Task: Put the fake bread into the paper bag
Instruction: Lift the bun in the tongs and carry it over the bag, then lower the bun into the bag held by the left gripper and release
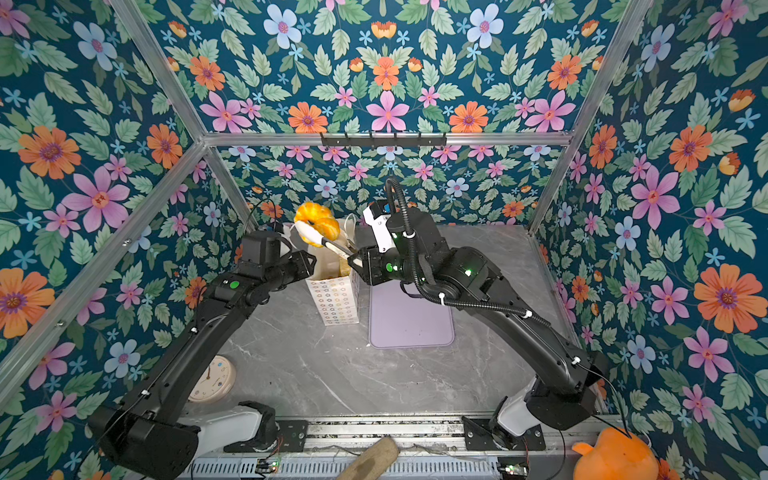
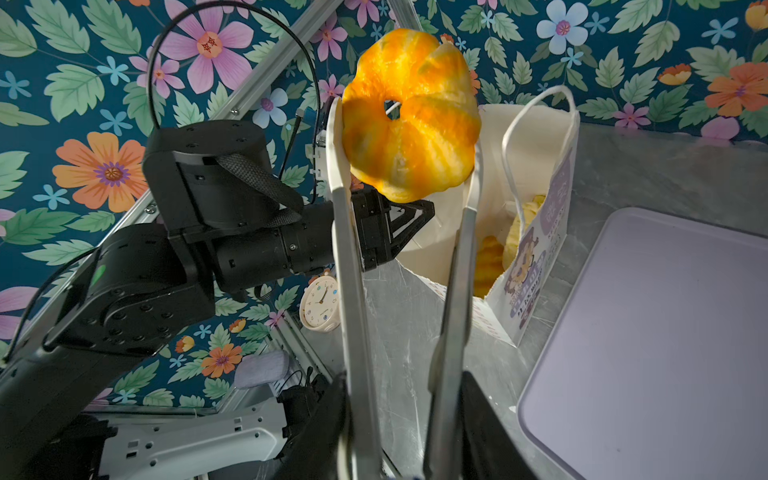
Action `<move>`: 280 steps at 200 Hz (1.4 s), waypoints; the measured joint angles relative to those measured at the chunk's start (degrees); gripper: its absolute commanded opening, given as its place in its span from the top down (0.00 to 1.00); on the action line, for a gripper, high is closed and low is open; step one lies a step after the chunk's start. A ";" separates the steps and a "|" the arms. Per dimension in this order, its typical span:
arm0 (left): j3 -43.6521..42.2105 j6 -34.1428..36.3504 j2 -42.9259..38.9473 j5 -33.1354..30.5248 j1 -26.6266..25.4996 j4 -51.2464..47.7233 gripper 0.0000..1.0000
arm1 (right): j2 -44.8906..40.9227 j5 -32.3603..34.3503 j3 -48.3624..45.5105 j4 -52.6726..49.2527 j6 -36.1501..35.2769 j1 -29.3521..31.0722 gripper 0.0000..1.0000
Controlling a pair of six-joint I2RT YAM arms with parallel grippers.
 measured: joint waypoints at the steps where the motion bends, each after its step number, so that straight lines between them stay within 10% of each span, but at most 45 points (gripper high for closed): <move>1: 0.00 0.00 0.00 -0.02 0.00 0.00 0.60 | 0.04 0.00 0.00 0.00 0.04 0.00 0.64; 280: -0.72 -0.02 0.52 -1.18 0.00 0.42 0.63 | 11.65 8.09 7.52 -12.22 4.28 1.44 0.67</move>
